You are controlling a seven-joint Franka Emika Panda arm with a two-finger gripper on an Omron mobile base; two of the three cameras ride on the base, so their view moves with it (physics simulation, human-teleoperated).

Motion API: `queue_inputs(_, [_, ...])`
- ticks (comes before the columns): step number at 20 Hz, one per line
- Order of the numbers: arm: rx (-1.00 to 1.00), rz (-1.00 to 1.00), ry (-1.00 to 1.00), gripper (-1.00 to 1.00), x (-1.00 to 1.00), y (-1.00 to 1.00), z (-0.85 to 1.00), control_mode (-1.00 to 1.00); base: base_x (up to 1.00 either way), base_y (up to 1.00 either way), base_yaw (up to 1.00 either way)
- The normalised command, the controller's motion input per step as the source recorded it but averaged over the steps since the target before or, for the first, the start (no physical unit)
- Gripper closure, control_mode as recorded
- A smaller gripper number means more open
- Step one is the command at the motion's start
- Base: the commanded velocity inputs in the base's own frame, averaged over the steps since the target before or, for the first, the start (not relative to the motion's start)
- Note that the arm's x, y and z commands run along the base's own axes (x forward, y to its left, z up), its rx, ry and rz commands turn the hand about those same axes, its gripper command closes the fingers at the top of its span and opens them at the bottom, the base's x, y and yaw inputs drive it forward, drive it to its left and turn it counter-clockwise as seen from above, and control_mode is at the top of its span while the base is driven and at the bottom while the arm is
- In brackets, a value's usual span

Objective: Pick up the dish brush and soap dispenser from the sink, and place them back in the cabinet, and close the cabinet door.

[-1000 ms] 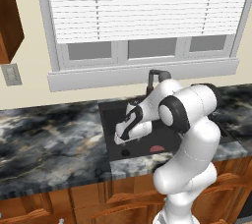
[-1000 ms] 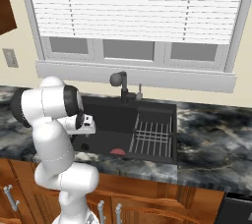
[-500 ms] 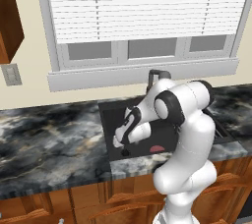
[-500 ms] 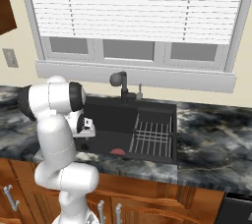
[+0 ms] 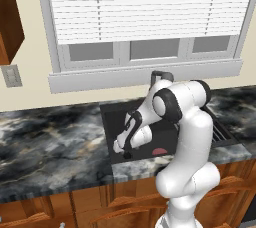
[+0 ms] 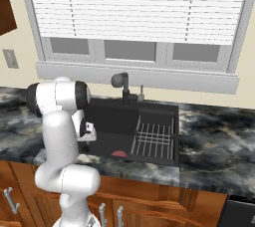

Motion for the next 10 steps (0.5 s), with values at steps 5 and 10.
queue_inputs(5, [0.0, 0.0, 0.0, -1.0, 0.0, 0.0, -0.21, -1.0, 0.0, 0.0, 0.0])
queue_inputs(10, [0.0, 0.0, 0.0, -1.0, 0.0, 0.0, -0.26, -1.0, 0.0, 0.0, 0.0])
